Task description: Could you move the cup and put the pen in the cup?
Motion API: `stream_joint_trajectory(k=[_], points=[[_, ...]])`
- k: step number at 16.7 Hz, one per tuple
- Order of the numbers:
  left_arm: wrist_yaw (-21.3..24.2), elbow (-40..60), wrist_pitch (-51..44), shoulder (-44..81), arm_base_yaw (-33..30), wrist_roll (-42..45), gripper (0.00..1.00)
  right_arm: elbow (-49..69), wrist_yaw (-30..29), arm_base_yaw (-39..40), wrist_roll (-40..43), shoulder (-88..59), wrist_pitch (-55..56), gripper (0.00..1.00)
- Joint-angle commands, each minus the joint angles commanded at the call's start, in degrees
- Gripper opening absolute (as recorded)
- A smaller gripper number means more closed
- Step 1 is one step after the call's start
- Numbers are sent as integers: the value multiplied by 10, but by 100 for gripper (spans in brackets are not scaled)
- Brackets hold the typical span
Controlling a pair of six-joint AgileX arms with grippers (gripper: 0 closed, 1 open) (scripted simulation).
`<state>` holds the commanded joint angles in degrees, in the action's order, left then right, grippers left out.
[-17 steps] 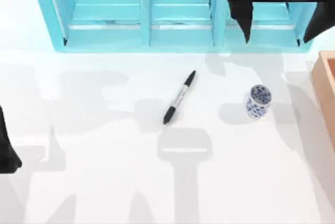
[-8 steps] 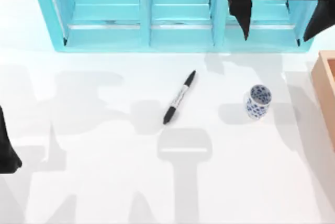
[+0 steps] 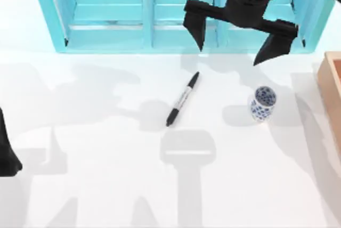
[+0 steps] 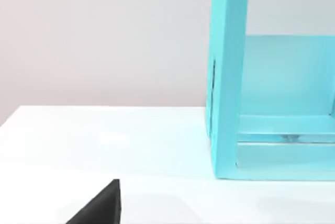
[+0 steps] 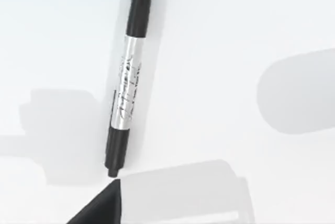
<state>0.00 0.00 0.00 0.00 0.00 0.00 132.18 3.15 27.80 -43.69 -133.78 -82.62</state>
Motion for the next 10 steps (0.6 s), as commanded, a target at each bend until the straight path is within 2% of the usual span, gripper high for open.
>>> stream_joint_trajectory(k=[6,10], points=[[0,0,0,0,0,0,100,-93,24,45,-147,-20,149,100],[0,0,0,0,0,0,100,-108,28,52,-170,-23,173,100]])
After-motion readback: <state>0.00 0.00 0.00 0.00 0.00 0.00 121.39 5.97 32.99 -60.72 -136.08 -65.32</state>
